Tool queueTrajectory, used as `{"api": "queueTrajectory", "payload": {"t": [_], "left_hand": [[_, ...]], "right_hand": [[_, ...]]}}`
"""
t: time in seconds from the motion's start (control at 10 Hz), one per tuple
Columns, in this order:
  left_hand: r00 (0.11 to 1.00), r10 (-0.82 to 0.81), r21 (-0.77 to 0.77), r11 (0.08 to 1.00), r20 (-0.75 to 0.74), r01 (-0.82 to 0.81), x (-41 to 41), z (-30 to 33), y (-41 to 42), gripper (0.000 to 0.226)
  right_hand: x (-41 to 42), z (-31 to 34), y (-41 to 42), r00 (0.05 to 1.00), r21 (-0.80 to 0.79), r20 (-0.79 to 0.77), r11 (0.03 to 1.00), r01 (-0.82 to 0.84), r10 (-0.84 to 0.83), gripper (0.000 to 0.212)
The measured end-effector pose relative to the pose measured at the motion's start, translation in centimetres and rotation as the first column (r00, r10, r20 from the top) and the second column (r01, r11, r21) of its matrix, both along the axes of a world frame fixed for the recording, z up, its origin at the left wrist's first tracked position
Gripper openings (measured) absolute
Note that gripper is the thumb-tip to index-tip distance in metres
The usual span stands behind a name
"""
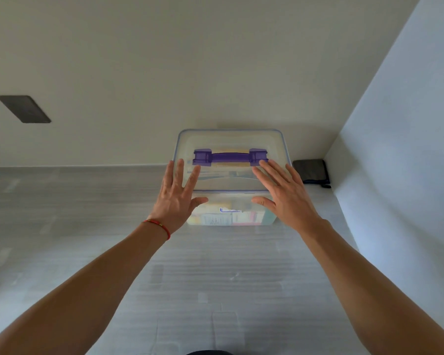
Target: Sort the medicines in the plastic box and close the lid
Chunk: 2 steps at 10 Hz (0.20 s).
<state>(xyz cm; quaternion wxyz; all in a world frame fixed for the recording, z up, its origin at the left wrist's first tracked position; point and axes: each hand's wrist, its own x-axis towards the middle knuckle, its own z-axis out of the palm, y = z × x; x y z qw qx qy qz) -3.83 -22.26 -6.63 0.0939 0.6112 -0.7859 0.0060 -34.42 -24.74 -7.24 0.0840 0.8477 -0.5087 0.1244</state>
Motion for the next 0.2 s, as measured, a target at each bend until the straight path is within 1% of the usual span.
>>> {"api": "queueTrajectory", "payload": {"t": [0.1, 0.2], "left_hand": [[0.999, 0.048, 0.081, 0.996, 0.0, -0.048, -0.1, 0.8, 0.2, 0.084], [0.992, 0.104, 0.152, 0.984, -0.077, -0.092, -1.3, 2.3, 0.5, 0.083]], "right_hand": [[0.5, 0.8, 0.6, 0.998, 0.105, 0.019, 0.993, 0.063, -0.065, 0.075], [0.8, 0.9, 1.5, 0.992, 0.229, 0.067, 0.969, 0.091, -0.109, 0.072]]}}
